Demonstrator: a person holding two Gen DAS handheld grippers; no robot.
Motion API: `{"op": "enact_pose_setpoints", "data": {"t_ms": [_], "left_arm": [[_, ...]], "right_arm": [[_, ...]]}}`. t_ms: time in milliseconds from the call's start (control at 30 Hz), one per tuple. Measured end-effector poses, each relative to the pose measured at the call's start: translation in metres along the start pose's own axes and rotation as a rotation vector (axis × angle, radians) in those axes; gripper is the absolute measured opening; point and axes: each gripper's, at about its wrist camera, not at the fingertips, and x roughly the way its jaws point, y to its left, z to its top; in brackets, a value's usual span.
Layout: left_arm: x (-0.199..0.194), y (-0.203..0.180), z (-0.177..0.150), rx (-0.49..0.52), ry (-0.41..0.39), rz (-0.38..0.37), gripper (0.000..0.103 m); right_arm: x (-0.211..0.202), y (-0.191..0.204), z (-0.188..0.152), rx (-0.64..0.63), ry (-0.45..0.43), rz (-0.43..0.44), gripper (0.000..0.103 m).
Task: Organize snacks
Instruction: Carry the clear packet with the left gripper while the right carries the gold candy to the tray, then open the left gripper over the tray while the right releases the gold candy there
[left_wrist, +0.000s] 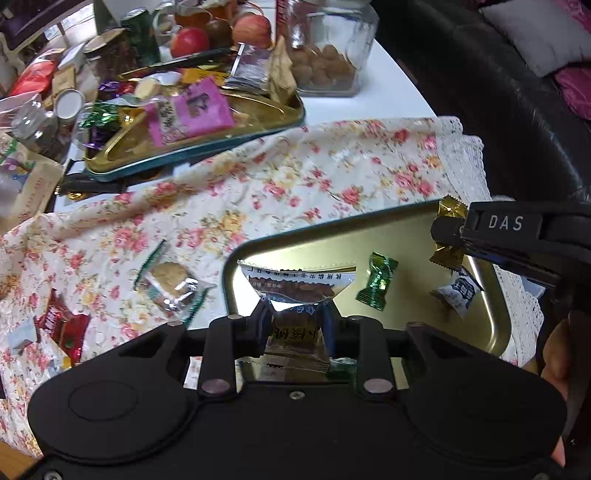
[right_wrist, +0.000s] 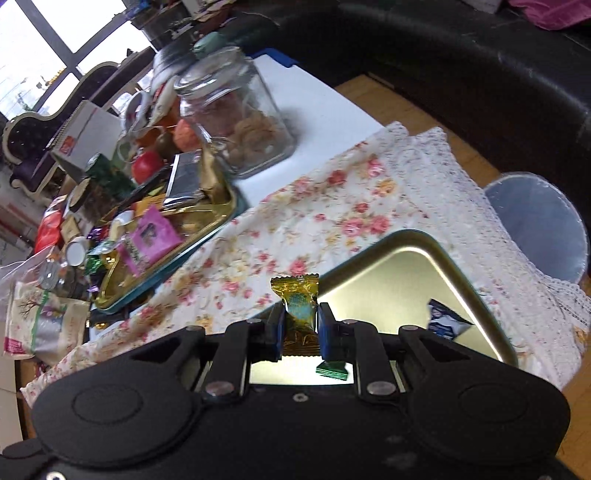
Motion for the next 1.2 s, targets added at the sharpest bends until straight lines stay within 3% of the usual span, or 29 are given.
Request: {"op": "enact_pose_setpoints", "data": {"t_ms": [433, 1200], "left_arm": [[0.028, -0.04, 0.002, 0.064, 0.07, 0.012, 0.038], [0.026, -0.02, 0.012, -0.013, 0.071, -0.01, 0.043]], "right_arm": [[0.005, -0.031, 0.001, 0.032, 0.019, -0.039, 0.02], [0.0, -0.035, 0.001, 0.05, 0.017, -0.025, 0.02]]}}
